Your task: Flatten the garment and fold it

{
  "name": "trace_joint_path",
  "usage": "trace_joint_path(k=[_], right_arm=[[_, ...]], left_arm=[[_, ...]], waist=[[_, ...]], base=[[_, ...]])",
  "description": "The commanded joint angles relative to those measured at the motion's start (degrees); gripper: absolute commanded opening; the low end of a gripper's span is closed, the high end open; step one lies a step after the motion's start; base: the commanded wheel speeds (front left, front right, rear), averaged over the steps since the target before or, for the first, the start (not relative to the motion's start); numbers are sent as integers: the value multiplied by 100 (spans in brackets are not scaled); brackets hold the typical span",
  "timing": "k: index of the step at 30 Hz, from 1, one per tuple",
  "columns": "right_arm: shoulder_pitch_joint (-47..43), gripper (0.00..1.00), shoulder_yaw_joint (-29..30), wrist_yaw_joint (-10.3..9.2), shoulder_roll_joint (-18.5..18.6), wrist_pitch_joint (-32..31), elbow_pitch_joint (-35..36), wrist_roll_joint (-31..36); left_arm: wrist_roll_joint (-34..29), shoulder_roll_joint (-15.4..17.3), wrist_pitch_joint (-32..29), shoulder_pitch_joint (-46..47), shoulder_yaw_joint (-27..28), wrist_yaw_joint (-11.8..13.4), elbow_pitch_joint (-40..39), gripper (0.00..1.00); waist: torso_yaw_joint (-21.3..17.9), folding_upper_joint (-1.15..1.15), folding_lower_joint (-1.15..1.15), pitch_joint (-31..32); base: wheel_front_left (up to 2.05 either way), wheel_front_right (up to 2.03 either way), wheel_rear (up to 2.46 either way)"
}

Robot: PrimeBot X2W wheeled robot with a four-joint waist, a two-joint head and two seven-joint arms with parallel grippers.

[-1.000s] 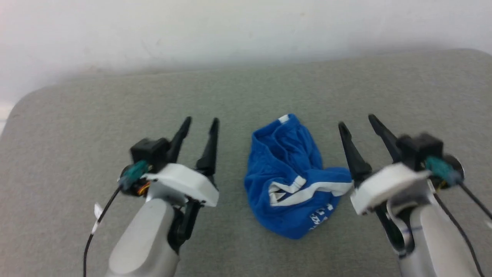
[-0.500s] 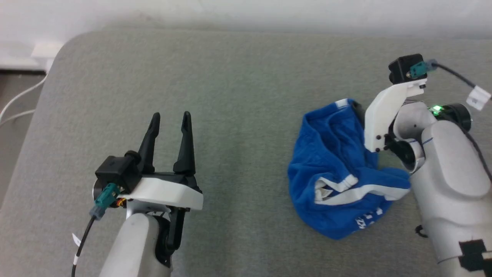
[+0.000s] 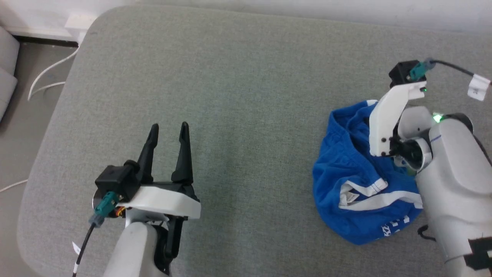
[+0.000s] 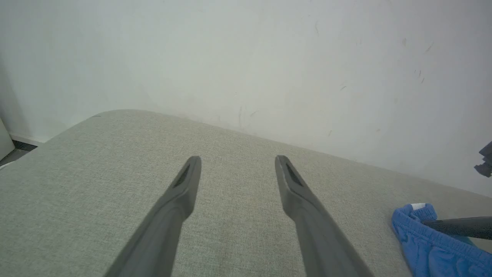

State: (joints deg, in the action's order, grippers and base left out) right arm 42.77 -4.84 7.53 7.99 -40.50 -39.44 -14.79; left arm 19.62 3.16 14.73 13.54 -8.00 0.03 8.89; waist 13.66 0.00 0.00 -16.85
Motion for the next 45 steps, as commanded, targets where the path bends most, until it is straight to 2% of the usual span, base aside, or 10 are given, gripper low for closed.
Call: trace_joint_path(k=[1,14,15,16,27,33,41,42,43,45], right_arm=[[-187,0,-13,-4,-4,140,68,-77],[-1229,0,1675,-4,339,1600,485,351],[-1325,67,1766,-4,315,1599,449,428],[-1418,100,1842,-4,283,1596,419,496],[-2291,100,1676,-4,-407,2753,1793,7],[-2612,100,675,-4,-493,1557,2803,-652],[-2299,100,876,-4,-509,-30,2664,93],[-2250,93,875,-4,-509,-163,2619,86],[-2205,46,883,-4,-509,-299,2564,22],[-2101,0,901,-4,-510,-474,2497,34]], left_arm=[[-42,-25,27,-78,12,-37,27,100],[-146,-27,27,-479,42,-103,245,100],[-149,-27,27,-495,33,-113,255,100],[-150,-27,27,-508,21,-121,269,100],[-142,-28,27,-452,-69,-125,374,100],[-152,-28,27,-353,-17,-129,315,100],[-32,-28,27,-214,-192,-117,270,100],[-14,-28,27,-203,-215,-111,277,100],[2,-28,27,-195,-234,-103,280,100],[32,-28,27,-183,-267,-88,285,100]], waist=[[-160,0,0,209],[-565,0,0,1025],[-581,0,0,1039],[-598,0,0,1050],[-788,0,0,1047],[-810,0,0,914],[-510,0,0,692],[-472,0,0,680],[-434,0,0,666],[-365,0,0,639]], base=[[0,0,0],[0,0,0],[0,0,0],[0,0,0],[0,0,0],[0,0,0],[0,0,0],[0,0,0],[0,0,0],[0,0,0]])
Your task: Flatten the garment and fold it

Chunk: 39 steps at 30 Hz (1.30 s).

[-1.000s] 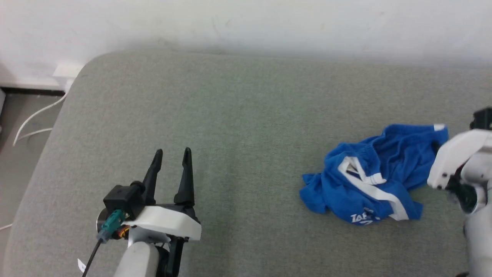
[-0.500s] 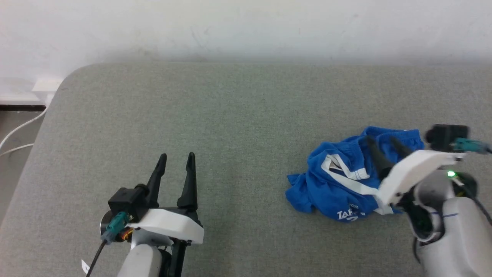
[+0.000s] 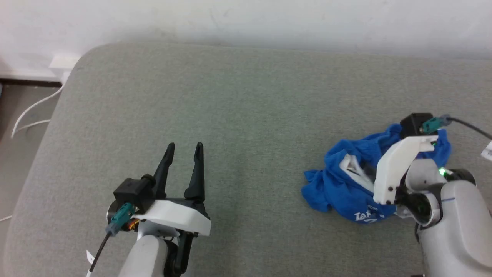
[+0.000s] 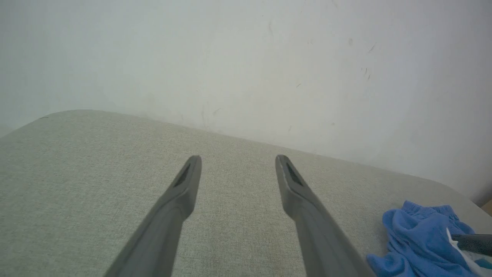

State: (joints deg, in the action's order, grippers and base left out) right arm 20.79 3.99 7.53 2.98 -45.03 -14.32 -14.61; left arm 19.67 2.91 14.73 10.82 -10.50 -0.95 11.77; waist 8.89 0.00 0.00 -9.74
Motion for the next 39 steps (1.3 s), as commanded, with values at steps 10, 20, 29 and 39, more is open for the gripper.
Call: trace_joint_path(k=[10,20,29,39], right_arm=[[1158,0,-998,-4,-10,652,-11,-238],[1549,0,-4195,-4,-10,548,-368,-1041],[1164,100,-4408,-4,81,1273,-265,-1505],[-82,100,-2548,-4,345,2976,1348,-1099]], left_arm=[[109,-3,27,160,-77,43,21,100],[171,-3,27,134,-92,84,36,100],[116,-3,27,-26,2,86,79,100],[-73,35,27,-230,-4,-90,135,100]], waist=[[390,0,0,-131],[587,0,0,-113],[425,0,0,107],[29,0,0,494]], base=[[0,0,0],[0,0,0],[0,0,0],[0,0,0]])
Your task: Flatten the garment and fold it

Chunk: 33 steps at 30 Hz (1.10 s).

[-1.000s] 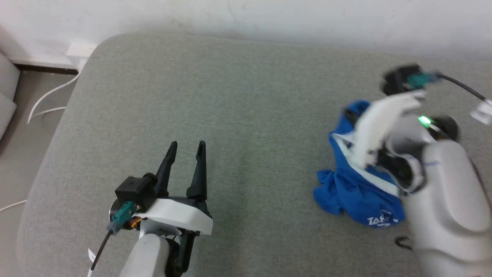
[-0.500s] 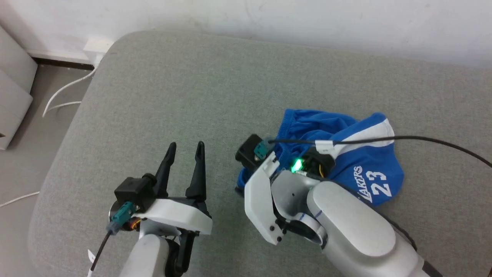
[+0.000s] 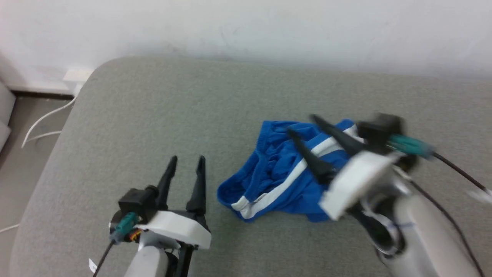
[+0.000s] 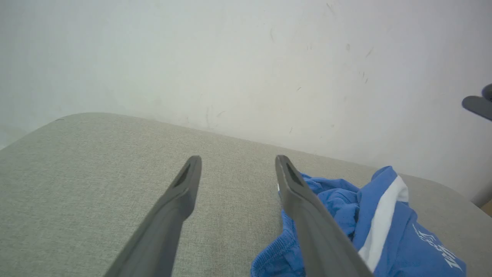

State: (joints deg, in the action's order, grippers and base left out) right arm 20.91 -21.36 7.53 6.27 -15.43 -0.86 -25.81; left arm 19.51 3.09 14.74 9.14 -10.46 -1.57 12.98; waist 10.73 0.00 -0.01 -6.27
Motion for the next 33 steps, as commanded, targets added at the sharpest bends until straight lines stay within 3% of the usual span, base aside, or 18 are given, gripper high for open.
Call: trace_joint_path(k=[1,5,8,15,21,22,23,24,33], right_arm=[[-308,100,254,-4,0,144,113,115],[-1116,100,1097,-4,-77,357,362,614],[-1558,100,1380,-4,-172,305,504,774],[-1883,100,1607,-4,-311,259,795,805],[-1877,100,1609,-4,-335,301,850,731],[-1874,100,1616,-4,-336,312,851,711],[-1871,100,1622,-4,-337,321,850,700],[-1868,100,1631,-4,-337,327,846,693],[-1724,100,1739,-4,-338,239,817,764]], left_arm=[[-71,39,20,-86,-60,-79,46,100],[-182,247,-347,-117,-467,-341,106,100],[-252,515,-946,-102,-850,-476,70,100],[-19,1101,-2463,-8,-1385,-570,-281,100],[281,1307,-3238,139,-1552,-582,-566,100],[332,1322,-3346,169,-1573,-583,-578,76],[359,1348,-3441,206,-1604,-584,-593,31],[401,1363,-3512,231,-1618,-584,-605,0],[609,1401,-3549,110,-1488,-410,-721,0]], waist=[[-198,0,1,177],[-339,0,1,220],[-431,0,1,205],[-614,0,1,73],[-731,0,1,-71],[-737,0,1,-90],[-742,0,1,-106],[-748,0,1,-118],[-681,0,1,-179]], base=[[0,0,0],[0,0,0],[0,0,0],[0,0,0],[0,0,0],[0,0,0],[0,0,0],[0,0,0],[0,0,0]])
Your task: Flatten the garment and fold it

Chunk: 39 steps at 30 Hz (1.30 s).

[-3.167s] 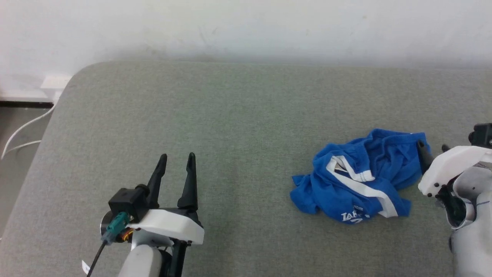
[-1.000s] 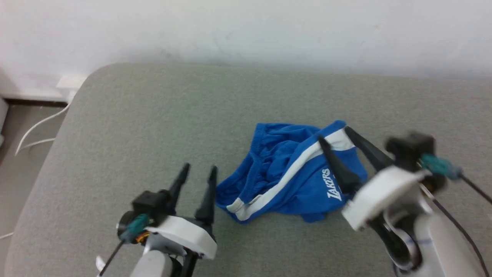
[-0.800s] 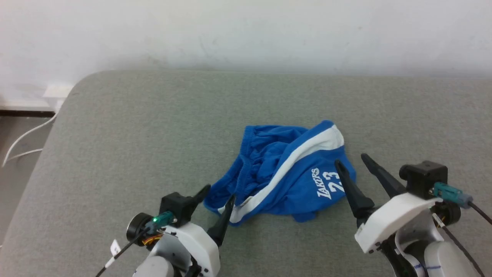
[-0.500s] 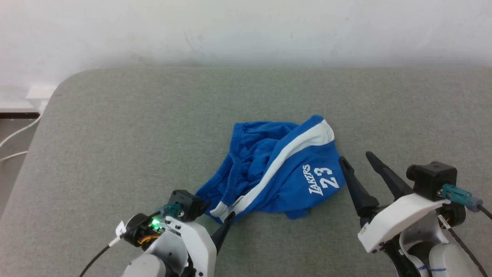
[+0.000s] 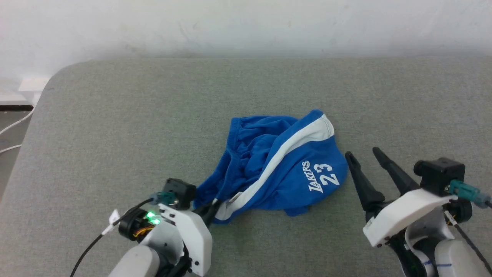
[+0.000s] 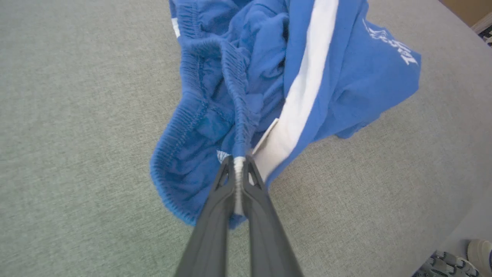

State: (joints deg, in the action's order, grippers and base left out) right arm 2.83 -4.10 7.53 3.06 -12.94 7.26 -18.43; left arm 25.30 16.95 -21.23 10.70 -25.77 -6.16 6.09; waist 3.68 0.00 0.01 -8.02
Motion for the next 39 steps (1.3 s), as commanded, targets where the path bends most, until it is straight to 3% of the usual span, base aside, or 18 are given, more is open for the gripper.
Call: trace_joint_path(k=[1,6,11,19,26,27,28,29,30,31,39], right_arm=[[136,100,38,-4,-17,-45,-3,43],[664,100,193,-4,-18,-302,-285,38],[1504,100,466,-4,-18,-836,-1231,-450],[2596,100,843,-4,-18,-1607,-2915,-1192],[2893,100,665,-4,-18,-1973,-3569,-1406],[2907,87,628,-4,-18,-2009,-3610,-1432],[2921,57,588,-4,-18,-2038,-3641,-1458],[2935,41,556,-4,-18,-2034,-3652,-1483],[2946,10,509,-4,-18,-2035,-3654,-1542],[2950,0,441,-4,-18,-2035,-3636,-1609],[2779,0,155,-4,-16,-1769,-3098,-1786]], left_arm=[[61,-12,138,-88,104,109,-47,0],[233,-196,658,-270,397,351,-81,0],[341,-386,1034,-275,529,447,14,0],[379,-552,1265,-40,494,403,274,0],[390,-587,1350,77,445,362,409,0],[394,-587,1358,80,444,361,423,0],[399,-586,1361,82,441,361,438,0],[405,-585,1365,85,440,361,449,0],[408,-584,1372,88,438,361,458,0],[412,-581,1377,88,436,361,469,0],[466,-532,1402,-7,458,401,515,0]], waist=[[40,0,-1,-5],[123,0,-1,-75],[225,0,-1,-190],[458,0,-1,-351],[522,0,-1,-424],[519,0,-1,-429],[513,0,-1,-433],[507,0,-1,-435],[502,0,-1,-433],[494,0,-1,-424],[399,0,-1,-189]], base=[[0,0,0],[0,0,0],[0,0,0],[0,0,0],[0,0,0],[0,0,0],[0,0,0],[0,0,0],[0,0,0],[0,0,0],[0,0,0]])
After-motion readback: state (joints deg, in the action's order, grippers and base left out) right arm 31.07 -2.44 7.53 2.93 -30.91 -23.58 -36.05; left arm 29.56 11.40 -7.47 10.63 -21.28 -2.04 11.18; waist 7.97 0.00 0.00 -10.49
